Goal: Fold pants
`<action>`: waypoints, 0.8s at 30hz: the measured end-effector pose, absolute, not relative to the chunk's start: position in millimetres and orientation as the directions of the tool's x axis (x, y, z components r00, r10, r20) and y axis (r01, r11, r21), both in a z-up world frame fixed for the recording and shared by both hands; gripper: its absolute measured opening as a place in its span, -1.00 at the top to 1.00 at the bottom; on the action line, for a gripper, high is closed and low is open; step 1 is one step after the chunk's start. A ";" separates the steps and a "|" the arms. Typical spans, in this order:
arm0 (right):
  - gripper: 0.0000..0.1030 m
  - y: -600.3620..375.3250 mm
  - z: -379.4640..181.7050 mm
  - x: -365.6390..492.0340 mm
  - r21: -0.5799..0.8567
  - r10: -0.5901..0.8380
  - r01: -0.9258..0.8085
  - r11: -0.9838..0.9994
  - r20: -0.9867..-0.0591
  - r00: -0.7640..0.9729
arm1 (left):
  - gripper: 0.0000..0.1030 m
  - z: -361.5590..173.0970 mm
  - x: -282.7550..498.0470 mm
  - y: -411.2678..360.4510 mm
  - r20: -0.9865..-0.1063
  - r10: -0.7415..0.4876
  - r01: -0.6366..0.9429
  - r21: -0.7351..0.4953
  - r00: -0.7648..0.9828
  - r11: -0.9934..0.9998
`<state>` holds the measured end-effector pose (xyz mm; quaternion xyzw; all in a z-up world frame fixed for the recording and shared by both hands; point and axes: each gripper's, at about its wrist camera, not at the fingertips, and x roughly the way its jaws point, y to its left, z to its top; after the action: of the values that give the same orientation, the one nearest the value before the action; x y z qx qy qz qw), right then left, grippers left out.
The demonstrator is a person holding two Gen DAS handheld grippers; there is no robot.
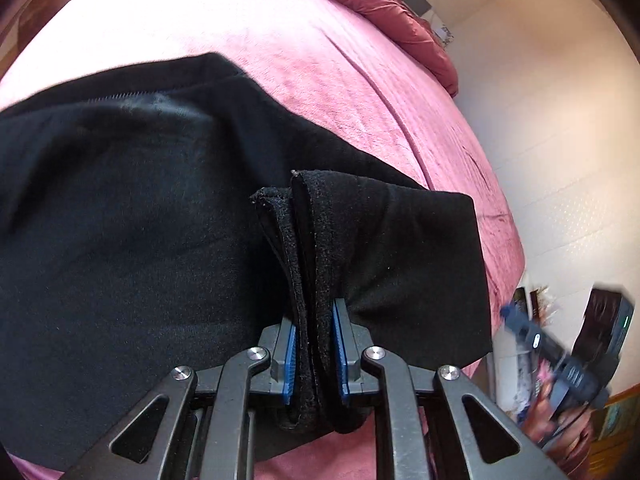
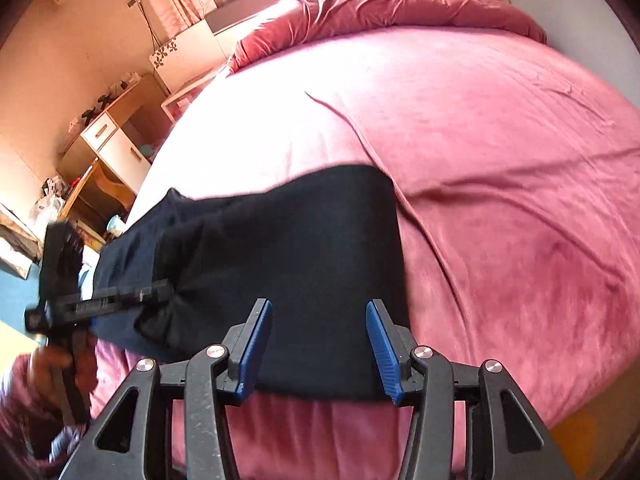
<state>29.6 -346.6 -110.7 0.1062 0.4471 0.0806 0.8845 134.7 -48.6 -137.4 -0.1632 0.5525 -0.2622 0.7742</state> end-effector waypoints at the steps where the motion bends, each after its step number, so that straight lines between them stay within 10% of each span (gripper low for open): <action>1: 0.04 -342.4 -110.4 38.3 0.247 0.223 -0.042 0.968 -0.770 0.598 | 0.70 -134.9 132.5 -54.4 -0.771 -0.580 0.241 -0.529 0.265 0.813; 24: -0.01 -291.4 -128.4 115.8 0.046 0.051 -0.024 0.999 -0.809 0.585 | 0.39 -131.9 115.5 -60.5 -0.784 -0.523 0.167 -0.496 0.334 0.852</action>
<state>115.8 -291.4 -128.4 0.0148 0.4549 0.0212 0.8901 115.5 -60.5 -131.9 -0.1660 0.5352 -0.2156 0.7997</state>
